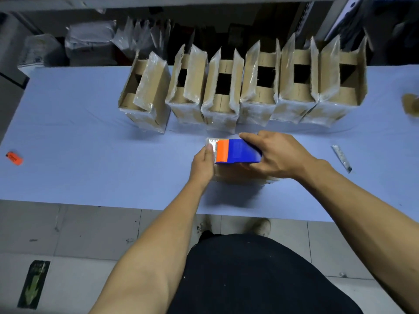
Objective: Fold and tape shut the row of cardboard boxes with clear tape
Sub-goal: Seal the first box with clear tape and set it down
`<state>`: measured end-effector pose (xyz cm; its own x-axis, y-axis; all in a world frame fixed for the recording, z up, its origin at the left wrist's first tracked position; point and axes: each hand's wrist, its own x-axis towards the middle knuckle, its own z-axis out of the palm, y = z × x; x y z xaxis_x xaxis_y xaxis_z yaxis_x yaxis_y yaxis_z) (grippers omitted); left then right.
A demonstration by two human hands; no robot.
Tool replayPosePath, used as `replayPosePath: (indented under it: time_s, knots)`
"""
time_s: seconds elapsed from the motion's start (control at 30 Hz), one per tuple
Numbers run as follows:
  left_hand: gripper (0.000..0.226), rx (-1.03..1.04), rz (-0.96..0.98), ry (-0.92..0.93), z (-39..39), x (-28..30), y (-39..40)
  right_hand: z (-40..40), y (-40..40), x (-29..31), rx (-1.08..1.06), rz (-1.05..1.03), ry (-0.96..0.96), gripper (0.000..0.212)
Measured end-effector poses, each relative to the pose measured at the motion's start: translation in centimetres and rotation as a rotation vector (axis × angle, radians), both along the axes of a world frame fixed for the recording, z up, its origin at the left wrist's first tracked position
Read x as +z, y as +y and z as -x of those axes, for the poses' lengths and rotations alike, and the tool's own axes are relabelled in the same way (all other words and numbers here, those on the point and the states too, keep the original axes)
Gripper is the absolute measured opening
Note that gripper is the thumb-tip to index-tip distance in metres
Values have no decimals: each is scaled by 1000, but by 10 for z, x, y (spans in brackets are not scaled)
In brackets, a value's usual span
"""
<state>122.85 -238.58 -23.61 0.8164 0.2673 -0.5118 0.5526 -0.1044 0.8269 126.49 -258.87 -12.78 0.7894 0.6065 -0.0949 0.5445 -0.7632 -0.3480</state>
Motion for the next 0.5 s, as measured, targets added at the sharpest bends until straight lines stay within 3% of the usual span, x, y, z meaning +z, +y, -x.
replayPosePath:
  time_s: [0.1, 0.3, 0.5]
  knots:
    - [37, -31, -62, -6, 0, 0, -1, 2, -25, 0, -2, -15, -38, 60]
    - [44, -38, -98, -5, 3, 7, -6, 3, -52, -1, 10, -51, -26, 61]
    - [38, -24, -180, -19, 2, 8, -11, 4, -89, -8, -6, -2, -41, 61]
